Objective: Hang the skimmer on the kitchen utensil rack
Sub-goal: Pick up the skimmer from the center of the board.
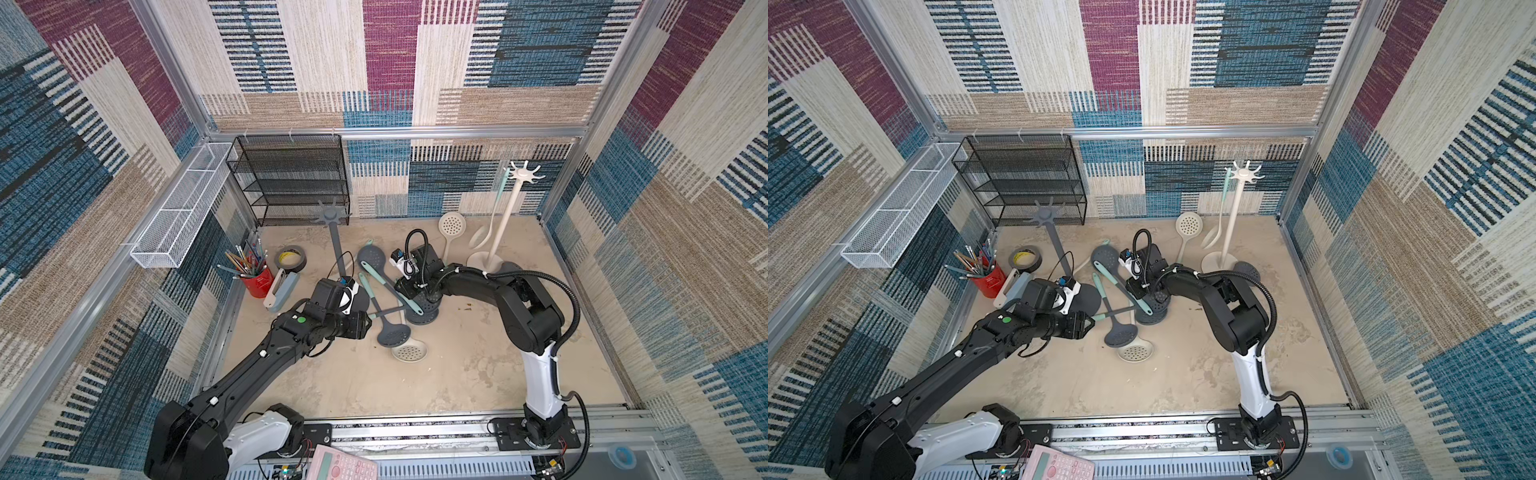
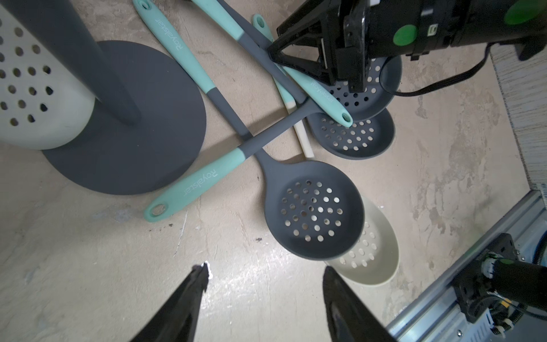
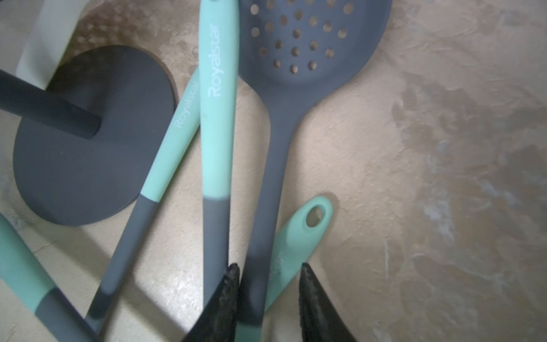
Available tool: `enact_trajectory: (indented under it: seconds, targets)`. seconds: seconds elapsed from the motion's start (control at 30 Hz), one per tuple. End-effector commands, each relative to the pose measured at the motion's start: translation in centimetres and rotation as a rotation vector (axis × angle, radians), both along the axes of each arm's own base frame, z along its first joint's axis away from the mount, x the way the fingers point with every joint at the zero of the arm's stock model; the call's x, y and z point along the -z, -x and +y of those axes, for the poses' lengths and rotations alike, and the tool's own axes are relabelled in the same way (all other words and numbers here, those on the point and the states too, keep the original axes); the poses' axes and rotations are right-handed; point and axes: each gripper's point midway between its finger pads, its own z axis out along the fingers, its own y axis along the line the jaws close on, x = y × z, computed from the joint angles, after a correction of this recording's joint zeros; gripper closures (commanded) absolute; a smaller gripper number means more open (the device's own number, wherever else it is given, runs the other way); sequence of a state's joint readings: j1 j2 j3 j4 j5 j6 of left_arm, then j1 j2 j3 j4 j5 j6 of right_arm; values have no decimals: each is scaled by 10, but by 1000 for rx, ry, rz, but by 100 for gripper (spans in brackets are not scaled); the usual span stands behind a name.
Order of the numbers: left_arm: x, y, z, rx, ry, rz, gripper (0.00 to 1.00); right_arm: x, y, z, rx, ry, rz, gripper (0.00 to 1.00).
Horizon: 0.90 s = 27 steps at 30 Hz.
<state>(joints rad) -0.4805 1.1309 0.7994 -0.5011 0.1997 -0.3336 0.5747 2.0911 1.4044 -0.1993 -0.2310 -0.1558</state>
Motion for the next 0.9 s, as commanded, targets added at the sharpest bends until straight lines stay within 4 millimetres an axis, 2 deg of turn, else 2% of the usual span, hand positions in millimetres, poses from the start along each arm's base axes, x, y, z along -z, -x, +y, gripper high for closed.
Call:
enact_trajectory:
  seconds: [0.0,0.23,0.33,0.43,0.5,0.73,0.87]
  targets:
    - [-3,-2,-3,-9,33,-5,35,8,4,-5,-2,46,19,64]
    - [-2,-3,-2,-8,37,-8,35,23,2,-8,26,113,43,66]
    - [-2,-4,-1,-10,33,-12,35,30,-4,-10,56,144,66,70]
    - [-4,-4,-2,-8,41,-18,35,32,-9,-10,79,158,75,79]
    - [-6,-5,-2,-7,45,-22,35,25,-13,-9,91,148,62,82]
    - [-9,-3,-4,-7,62,-32,35,-23,-30,-9,147,103,-44,95]
    - [-10,-1,-4,-6,71,-32,35,-44,-41,-10,189,82,-101,99]
